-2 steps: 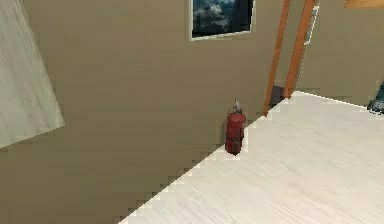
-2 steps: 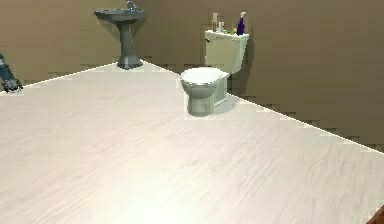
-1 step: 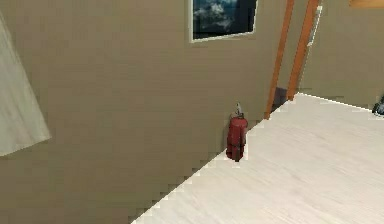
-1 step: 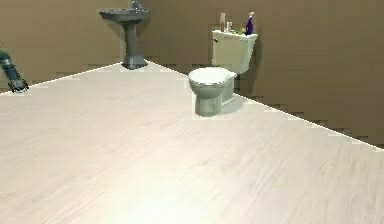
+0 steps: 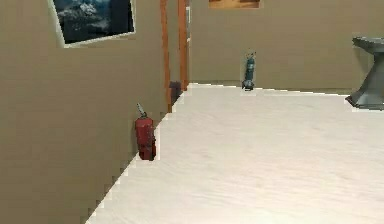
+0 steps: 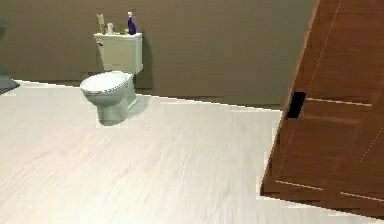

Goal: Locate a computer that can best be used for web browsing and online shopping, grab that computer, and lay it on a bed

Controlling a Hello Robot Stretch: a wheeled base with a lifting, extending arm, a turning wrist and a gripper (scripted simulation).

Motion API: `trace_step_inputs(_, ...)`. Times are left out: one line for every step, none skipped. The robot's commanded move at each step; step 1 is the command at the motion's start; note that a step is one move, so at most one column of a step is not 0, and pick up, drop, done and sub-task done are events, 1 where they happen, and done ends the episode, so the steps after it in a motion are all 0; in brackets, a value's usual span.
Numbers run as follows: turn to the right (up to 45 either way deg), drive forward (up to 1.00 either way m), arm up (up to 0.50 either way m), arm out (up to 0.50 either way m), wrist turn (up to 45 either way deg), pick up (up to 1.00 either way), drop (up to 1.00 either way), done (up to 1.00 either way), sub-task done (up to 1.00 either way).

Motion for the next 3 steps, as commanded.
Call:
trace_step_inputs(0.0,1.00,0.00,0.00,0.0,0.00,0.00,0.00,0.00)
trace_step_inputs(3.0,0.00,0.00,0.00,0.0,0.00,0.00,0.00,0.00)
trace_step_inputs(0.0,1.00,0.00,0.00,0.0,0.00,0.00,0.00,0.00)
